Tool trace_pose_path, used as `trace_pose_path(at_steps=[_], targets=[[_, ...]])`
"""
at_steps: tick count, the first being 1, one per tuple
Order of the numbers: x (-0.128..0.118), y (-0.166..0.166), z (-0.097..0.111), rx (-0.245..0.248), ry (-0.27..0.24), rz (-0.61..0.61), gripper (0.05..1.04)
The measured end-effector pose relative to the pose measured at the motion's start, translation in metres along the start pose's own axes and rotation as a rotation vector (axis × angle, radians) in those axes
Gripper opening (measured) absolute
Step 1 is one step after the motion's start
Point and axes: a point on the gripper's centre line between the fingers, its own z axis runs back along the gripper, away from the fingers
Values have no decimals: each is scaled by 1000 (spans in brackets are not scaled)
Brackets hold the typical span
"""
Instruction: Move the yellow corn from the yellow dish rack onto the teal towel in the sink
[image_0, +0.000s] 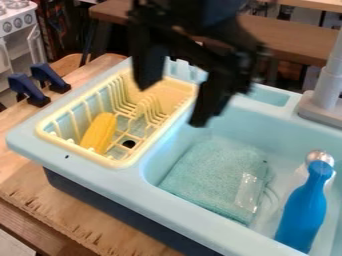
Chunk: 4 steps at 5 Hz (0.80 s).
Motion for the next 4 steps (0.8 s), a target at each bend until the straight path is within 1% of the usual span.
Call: trace_pose_path(at_steps=[1,2,3,4], targets=[[-3,23,-9,26,15,77,1002],[-8,46,-16,12,11,183,1002],[-7,62,-29,-27,11,237,1002],[-1,75,-43,-39,-5,211,1002]])
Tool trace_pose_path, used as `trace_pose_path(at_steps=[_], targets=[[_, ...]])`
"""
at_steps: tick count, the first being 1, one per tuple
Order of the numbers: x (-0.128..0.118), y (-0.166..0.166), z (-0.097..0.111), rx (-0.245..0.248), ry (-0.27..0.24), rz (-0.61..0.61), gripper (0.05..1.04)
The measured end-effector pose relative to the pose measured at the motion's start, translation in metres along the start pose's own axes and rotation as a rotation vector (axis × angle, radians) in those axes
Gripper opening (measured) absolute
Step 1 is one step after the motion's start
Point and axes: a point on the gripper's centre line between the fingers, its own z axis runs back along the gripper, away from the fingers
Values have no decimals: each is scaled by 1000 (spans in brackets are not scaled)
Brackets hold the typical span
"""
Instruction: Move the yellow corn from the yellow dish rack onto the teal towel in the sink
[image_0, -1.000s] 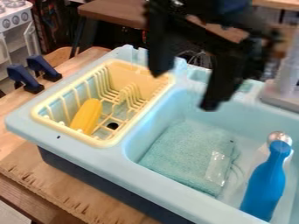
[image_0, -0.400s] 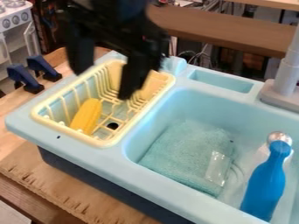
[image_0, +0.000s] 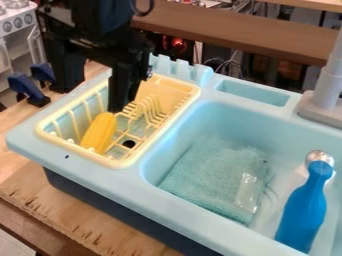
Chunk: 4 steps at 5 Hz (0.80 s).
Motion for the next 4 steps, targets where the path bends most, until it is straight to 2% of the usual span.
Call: trace_pose_path(at_steps=[1,2,4], targets=[[14,8,-18,-2,15,-16,1002],[22,9,-30,3,62,-31,1002],[31,16,-46,-21,85,8,1002]])
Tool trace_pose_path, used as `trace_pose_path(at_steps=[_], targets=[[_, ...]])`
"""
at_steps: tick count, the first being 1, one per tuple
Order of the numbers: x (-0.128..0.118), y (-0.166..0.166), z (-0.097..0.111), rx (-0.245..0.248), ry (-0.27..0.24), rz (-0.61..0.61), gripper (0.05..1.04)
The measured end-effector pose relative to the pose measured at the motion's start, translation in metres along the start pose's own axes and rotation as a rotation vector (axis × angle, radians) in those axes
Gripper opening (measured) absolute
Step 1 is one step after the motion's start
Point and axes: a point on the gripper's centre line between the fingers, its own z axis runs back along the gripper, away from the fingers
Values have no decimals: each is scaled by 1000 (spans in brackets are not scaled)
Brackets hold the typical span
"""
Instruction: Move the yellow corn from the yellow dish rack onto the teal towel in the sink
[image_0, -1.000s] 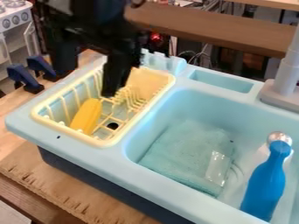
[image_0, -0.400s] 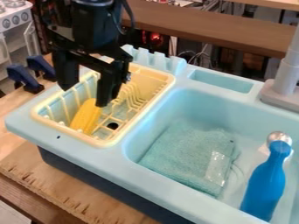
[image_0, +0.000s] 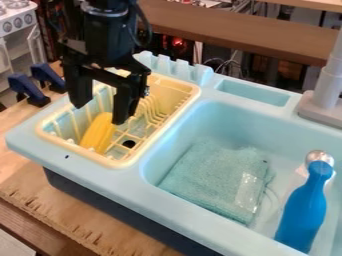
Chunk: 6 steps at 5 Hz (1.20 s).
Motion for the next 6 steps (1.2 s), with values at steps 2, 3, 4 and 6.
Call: trace_pose_path(at_steps=[2,3,4,6], targets=[[-1,2,-18,14,61,16,1002],[1,2,-24,18,77,19,1002],[3,8,-31,17,96,49,1002],[1,17,-40,25,139,60,1002]])
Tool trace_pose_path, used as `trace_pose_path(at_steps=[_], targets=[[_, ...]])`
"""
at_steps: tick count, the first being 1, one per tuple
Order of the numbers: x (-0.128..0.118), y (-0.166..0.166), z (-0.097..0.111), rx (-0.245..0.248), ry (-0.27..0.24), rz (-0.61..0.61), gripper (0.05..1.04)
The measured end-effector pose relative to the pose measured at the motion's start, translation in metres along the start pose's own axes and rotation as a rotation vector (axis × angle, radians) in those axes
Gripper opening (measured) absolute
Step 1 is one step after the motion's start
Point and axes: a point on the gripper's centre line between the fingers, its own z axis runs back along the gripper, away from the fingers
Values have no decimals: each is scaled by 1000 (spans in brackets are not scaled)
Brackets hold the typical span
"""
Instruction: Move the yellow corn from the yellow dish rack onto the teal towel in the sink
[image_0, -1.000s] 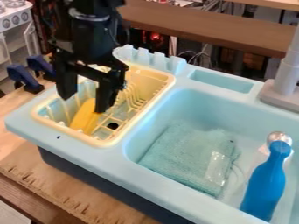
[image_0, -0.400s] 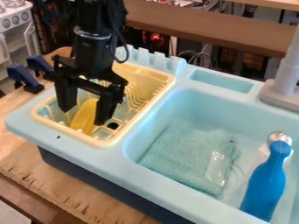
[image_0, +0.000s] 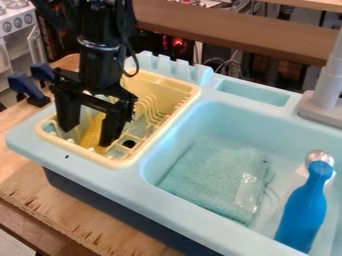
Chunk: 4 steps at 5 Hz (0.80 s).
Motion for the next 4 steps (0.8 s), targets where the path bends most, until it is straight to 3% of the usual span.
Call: trace_pose_path(at_steps=[2,3,4], targets=[[12,-6,-10,11,16,-7,1002],[23,-14,-13,31,38,-34,946],[26,-20,-14,40,44,-47,726]])
